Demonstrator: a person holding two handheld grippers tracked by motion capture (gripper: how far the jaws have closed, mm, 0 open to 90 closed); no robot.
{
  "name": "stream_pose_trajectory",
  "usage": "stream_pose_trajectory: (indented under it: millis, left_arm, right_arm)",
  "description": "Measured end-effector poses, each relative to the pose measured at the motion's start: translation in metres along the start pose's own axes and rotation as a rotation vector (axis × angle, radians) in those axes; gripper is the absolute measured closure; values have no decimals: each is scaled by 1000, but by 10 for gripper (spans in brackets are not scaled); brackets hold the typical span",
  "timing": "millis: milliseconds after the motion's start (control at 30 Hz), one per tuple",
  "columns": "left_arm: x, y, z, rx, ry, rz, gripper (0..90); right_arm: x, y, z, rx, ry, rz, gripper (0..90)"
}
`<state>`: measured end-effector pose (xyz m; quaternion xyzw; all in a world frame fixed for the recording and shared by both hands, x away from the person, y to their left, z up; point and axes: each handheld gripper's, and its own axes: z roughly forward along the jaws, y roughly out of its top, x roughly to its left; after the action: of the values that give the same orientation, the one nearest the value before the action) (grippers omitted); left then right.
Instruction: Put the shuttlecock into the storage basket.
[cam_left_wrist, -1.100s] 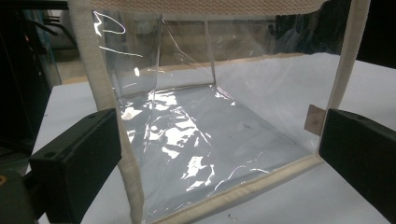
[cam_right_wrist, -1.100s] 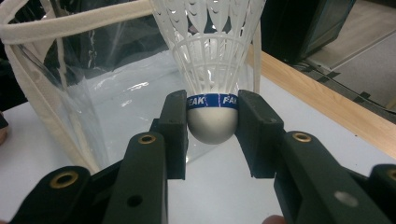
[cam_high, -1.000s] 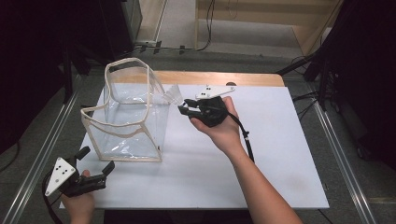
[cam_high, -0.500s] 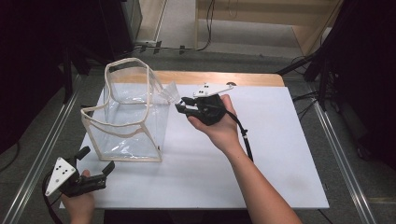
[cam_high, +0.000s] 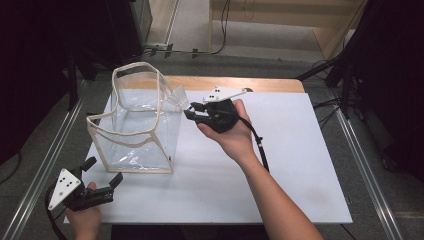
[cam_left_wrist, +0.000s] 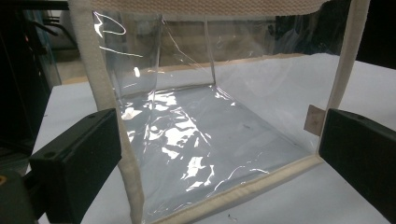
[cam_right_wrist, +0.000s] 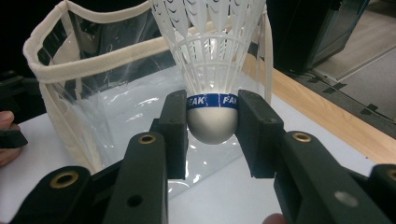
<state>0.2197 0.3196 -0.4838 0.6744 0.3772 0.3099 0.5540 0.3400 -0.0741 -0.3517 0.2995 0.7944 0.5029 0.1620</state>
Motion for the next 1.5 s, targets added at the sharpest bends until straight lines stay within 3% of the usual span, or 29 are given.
stream_pose_trajectory:
  millis: [367,1500]
  left_arm:
    - [0,0,0,2,-1,2,0]
    - [0,0,0,-1,-3,-2,0]
  right_arm:
    - [2,4,3,-22,9,5,629]
    - [25,34,15,-49,53,-40,629]
